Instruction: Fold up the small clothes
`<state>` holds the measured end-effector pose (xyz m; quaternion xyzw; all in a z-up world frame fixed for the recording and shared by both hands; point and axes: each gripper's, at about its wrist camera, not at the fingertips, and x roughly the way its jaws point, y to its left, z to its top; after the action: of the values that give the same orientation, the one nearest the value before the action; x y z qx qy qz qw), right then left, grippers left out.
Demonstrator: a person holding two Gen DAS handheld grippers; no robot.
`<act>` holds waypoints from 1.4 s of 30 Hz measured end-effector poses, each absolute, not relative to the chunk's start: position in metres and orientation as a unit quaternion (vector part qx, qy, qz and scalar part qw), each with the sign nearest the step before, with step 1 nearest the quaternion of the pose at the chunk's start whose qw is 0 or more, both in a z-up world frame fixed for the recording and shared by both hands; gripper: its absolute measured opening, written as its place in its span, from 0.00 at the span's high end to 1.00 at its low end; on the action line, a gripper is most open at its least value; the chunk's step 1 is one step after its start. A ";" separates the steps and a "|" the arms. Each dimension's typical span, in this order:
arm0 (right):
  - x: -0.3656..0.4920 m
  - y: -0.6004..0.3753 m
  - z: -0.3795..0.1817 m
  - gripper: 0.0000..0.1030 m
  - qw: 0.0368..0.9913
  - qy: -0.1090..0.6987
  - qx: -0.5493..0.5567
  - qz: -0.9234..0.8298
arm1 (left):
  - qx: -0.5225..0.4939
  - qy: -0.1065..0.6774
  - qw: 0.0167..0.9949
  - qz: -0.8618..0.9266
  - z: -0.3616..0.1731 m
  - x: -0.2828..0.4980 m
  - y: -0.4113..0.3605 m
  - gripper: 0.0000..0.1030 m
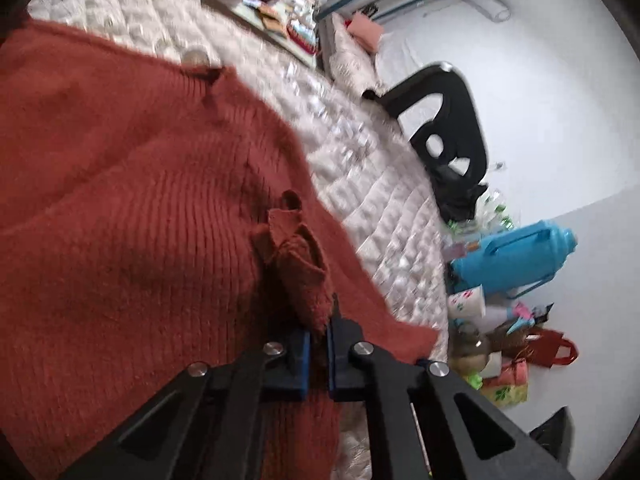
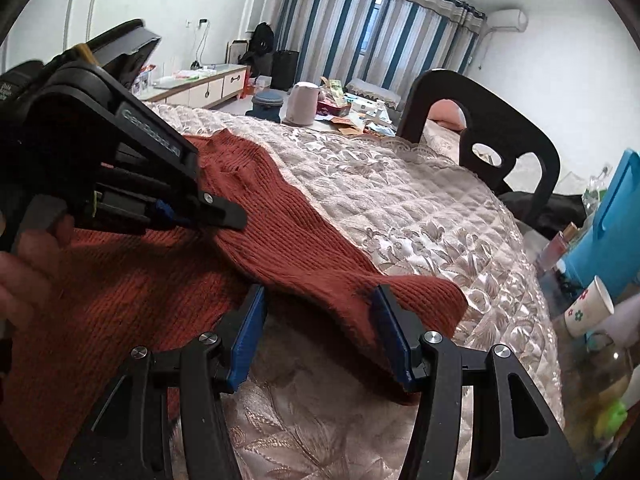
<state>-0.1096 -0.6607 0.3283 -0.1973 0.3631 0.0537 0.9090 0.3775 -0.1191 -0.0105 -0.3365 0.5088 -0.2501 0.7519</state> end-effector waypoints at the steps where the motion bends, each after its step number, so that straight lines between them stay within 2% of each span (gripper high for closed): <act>1: -0.110 -0.663 0.329 0.46 0.910 0.364 -0.193 0.055 | -0.347 0.499 0.753 -0.253 -0.006 0.377 -0.114 0.93; 9: -0.127 -0.664 0.338 0.46 0.917 0.345 -0.190 0.063 | -0.377 0.413 0.788 -0.256 0.049 0.373 -0.057 0.93; 16: -0.126 -0.646 0.337 0.46 0.914 0.347 -0.198 0.068 | -0.381 0.374 0.814 -0.230 0.065 0.363 -0.003 0.93; 30: -0.119 -0.622 0.340 0.46 0.916 0.339 -0.193 0.092 | -0.381 0.325 0.853 -0.144 0.058 0.339 0.089 0.93; 42: -0.097 -0.614 0.334 0.46 0.911 0.370 -0.163 0.078 | -0.357 0.368 0.853 -0.097 0.020 0.319 0.113 0.93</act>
<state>-0.0965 -0.6143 0.3344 -0.1627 0.3696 0.0783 0.9115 0.3189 0.1133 0.0202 -0.3567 0.3684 -0.0970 0.8530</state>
